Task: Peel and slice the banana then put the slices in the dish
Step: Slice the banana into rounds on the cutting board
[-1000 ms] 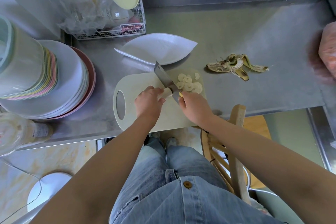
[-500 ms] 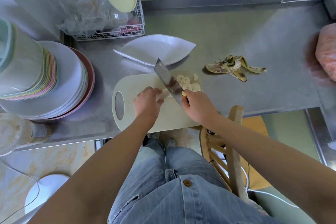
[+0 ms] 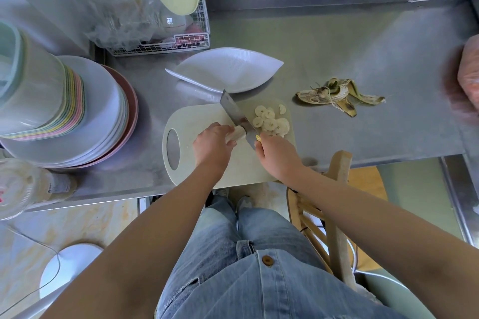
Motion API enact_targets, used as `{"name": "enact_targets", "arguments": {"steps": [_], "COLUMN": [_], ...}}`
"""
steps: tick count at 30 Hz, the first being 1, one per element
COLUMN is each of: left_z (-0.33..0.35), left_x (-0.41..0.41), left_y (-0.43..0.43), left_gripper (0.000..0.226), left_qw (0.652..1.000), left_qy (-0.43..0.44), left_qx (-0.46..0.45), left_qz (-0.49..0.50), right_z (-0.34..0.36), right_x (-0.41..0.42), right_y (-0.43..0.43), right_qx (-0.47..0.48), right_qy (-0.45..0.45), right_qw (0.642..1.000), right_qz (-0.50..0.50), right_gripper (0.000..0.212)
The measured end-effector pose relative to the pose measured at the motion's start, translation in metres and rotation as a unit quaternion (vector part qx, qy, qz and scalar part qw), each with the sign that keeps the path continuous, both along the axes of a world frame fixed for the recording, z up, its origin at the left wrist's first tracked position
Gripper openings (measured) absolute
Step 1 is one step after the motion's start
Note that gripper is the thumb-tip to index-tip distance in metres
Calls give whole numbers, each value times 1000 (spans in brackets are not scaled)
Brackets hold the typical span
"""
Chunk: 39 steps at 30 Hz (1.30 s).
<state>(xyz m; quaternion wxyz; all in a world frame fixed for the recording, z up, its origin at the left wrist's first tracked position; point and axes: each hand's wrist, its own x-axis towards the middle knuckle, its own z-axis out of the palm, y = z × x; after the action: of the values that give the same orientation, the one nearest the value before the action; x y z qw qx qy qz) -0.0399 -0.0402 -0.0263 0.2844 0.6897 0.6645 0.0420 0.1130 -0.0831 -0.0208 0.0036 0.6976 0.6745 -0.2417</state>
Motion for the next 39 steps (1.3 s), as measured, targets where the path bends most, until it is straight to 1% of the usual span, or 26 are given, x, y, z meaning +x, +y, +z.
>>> {"name": "enact_targets", "arguments": {"steps": [3,6,8,19,28,31,36,39], "left_z": [-1,-1,-1,-1,-1,-2,-5,-7], "left_x": [-1,-1,-1,-1,-1,-2,-3,-2], "left_y": [0,0,1,1,1,1,0,0], "left_gripper": [34,35,34,34,34,34,35,31], "left_qw": [1000,1000,1000,1000,1000,1000,1000,1000], "left_qy": [-2,-3,1,3,-1,-2,-8,-2], "left_qx": [2,4,5,7,7,8,10,12], "left_qz": [-2,-3,-4,-5,-6,-9,-6,-7], "right_z": [1,9,16,22,0,-3,10,19], "right_x": [3,8,11,8,-4,-3,3,6], "right_y": [1,2,3,2,-3,-4,-1,0], "right_qx": [16,46,53,12,5,8,46,53], "right_qy": [-1,13,20,18,10,3,13,16], "right_qw": [1000,999,998,1000,999,999,998,998], "right_qz": [-5,-17,-17,-23,-32,-33,-36,-26], "right_gripper": [27,21,21,24,22,26,21,23]}}
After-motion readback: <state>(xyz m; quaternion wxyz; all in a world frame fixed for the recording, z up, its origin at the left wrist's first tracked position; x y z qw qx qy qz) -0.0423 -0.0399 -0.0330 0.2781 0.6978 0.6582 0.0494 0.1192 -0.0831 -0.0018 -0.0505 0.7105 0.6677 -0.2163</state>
